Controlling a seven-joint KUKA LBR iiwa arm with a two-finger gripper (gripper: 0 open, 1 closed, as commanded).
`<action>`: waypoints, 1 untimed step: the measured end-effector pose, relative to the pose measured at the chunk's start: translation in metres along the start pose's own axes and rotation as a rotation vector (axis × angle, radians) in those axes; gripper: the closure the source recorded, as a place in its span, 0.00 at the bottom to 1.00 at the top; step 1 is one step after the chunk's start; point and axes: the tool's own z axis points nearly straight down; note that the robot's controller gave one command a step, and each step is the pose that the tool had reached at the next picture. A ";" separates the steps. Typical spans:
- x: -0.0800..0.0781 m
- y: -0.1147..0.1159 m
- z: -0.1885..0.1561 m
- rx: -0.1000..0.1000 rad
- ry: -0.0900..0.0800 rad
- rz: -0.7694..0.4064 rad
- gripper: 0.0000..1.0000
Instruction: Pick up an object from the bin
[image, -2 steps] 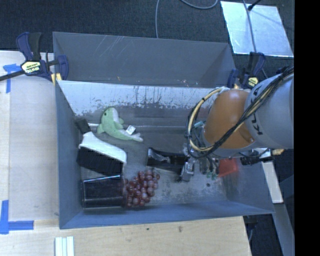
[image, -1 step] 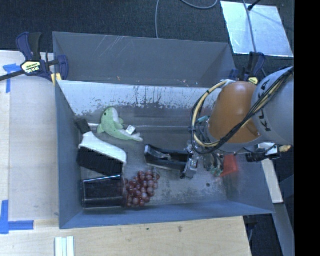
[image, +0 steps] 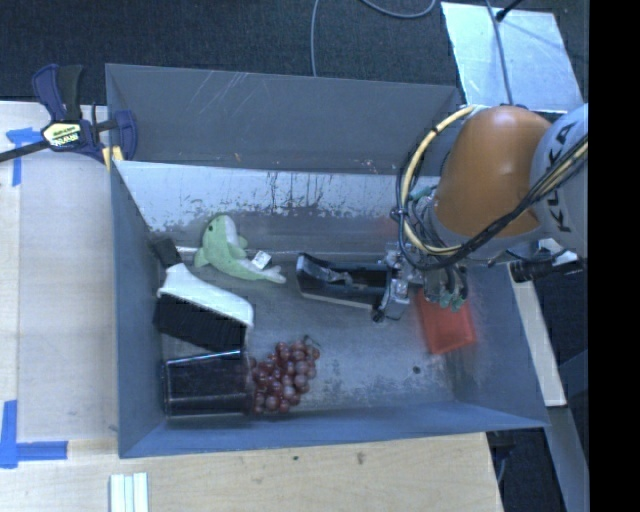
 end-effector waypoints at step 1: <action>0.000 0.000 0.000 0.000 0.000 -0.001 1.00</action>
Offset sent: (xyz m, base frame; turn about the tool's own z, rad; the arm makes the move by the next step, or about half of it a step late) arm 0.0011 0.0294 0.1222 -0.0158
